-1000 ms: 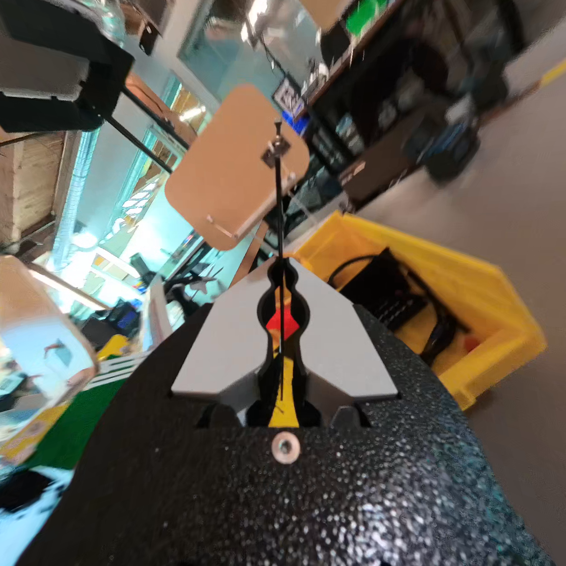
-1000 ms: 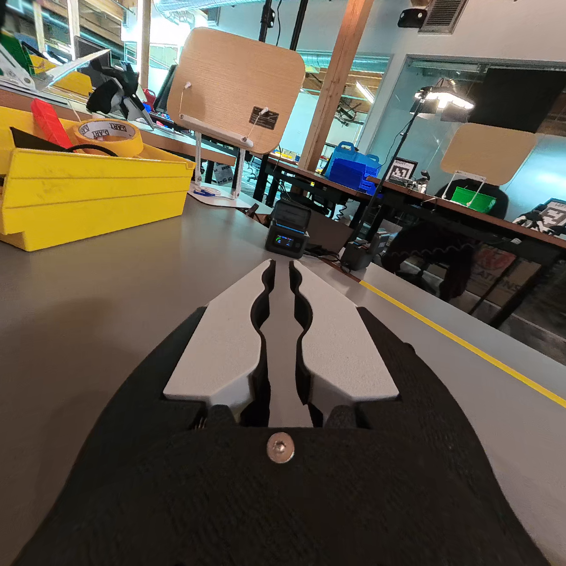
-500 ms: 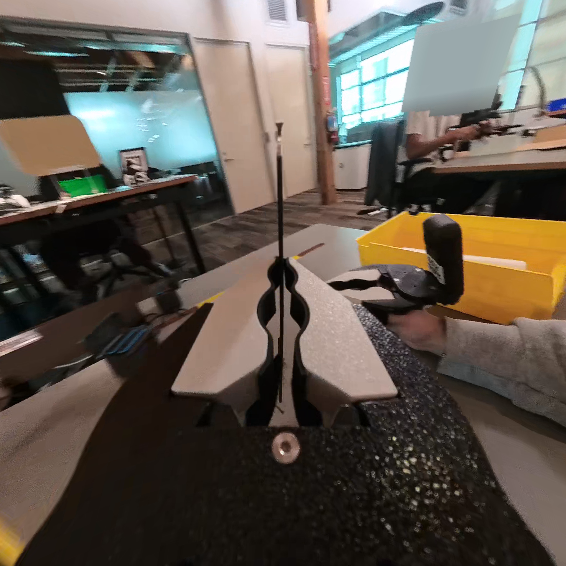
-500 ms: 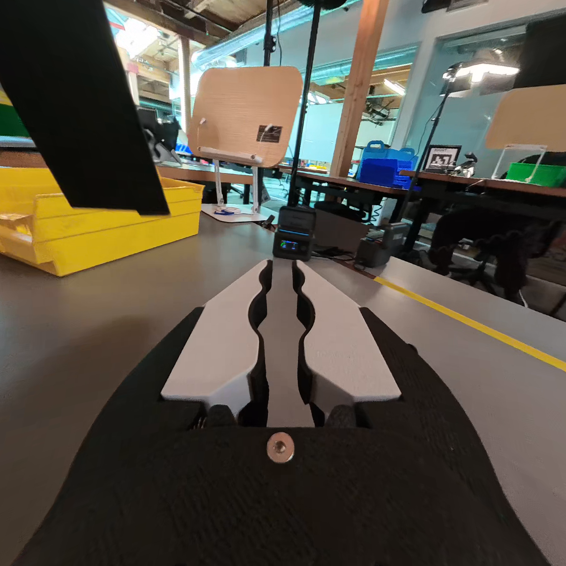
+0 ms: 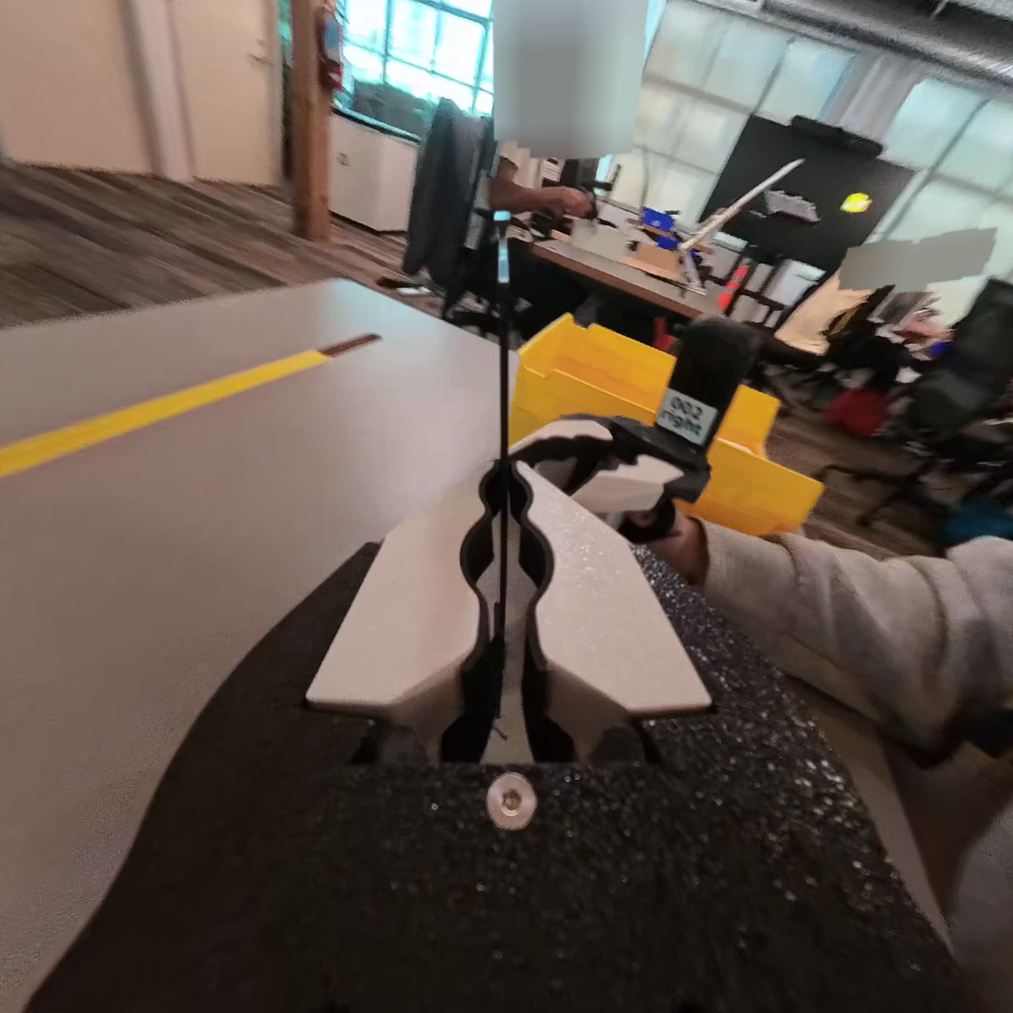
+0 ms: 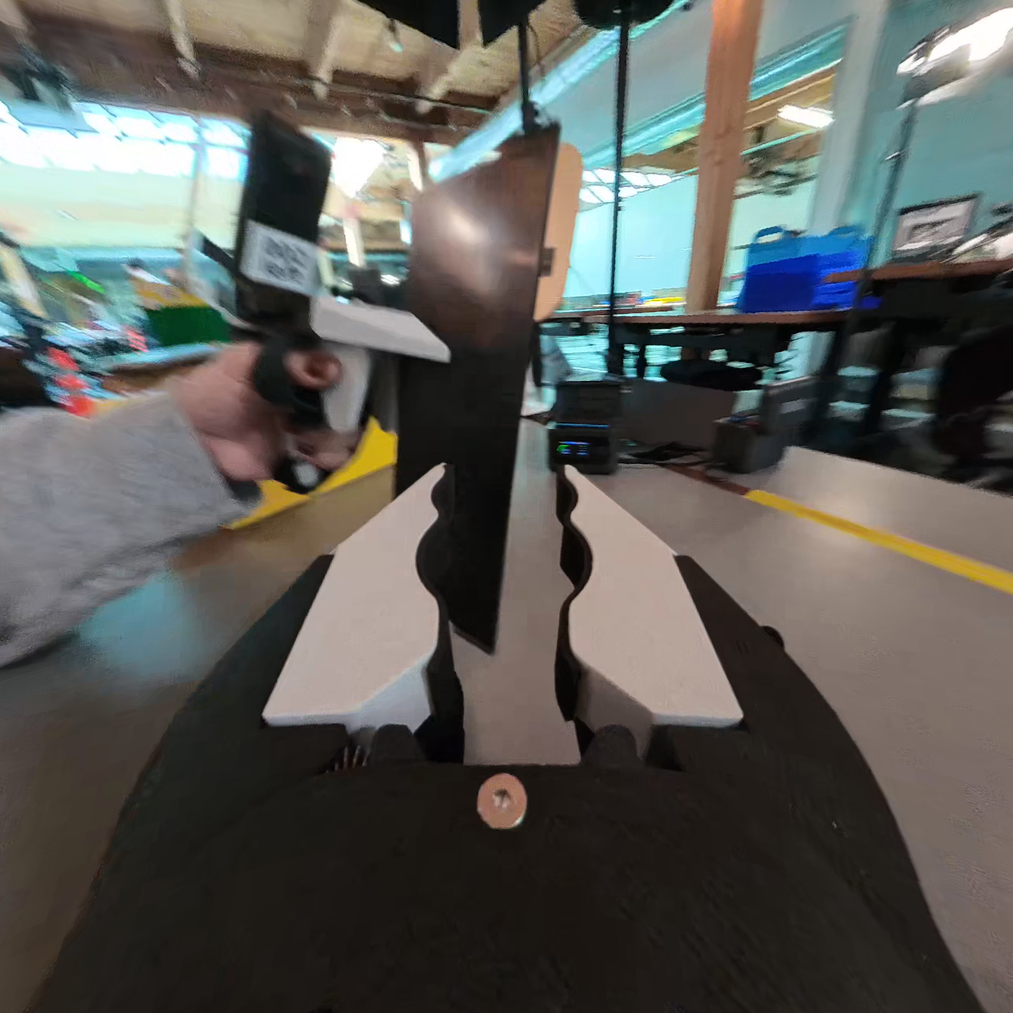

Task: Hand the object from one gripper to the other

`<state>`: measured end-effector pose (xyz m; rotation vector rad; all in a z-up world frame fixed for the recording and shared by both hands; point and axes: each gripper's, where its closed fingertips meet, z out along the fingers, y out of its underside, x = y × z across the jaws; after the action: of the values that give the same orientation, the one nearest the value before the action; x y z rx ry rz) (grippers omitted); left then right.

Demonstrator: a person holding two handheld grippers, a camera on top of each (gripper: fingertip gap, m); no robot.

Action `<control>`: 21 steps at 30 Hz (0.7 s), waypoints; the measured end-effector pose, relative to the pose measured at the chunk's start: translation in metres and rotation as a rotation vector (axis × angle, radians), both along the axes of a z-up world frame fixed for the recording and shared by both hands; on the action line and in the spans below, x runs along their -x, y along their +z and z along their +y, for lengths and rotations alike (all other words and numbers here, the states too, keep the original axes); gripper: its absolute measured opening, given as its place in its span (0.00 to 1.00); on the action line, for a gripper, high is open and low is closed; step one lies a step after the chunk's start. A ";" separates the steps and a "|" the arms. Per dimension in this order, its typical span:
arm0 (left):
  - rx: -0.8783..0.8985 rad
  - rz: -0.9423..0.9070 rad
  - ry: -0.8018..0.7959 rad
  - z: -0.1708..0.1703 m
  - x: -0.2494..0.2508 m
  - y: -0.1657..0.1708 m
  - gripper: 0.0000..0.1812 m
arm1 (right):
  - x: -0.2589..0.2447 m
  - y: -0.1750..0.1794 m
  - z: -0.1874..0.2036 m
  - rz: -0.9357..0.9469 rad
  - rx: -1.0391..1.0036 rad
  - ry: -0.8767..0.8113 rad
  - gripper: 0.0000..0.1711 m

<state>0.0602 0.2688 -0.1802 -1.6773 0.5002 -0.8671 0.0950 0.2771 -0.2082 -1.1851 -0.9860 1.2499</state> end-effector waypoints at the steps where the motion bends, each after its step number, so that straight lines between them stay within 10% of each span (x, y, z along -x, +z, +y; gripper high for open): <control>1: 0.036 -0.022 -0.047 -0.001 0.000 -0.008 0.00 | 0.000 0.000 -0.004 0.010 0.049 0.057 0.22; 11: 0.017 -0.156 -0.340 -0.036 -0.024 -0.007 0.00 | 0.005 -0.006 -0.046 -0.126 0.247 0.396 0.06; 17: -0.047 -0.185 -0.260 -0.031 -0.022 -0.003 0.02 | 0.009 -0.003 -0.050 -0.145 0.208 0.377 0.00; 21: -0.091 -0.380 -0.125 -0.014 -0.001 0.013 0.28 | 0.009 0.001 -0.039 -0.153 0.090 0.230 0.00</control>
<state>0.0617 0.2546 -0.1669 -1.3666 0.3784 -1.2054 0.0855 0.2379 -0.2069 -1.2788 -1.2169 1.4117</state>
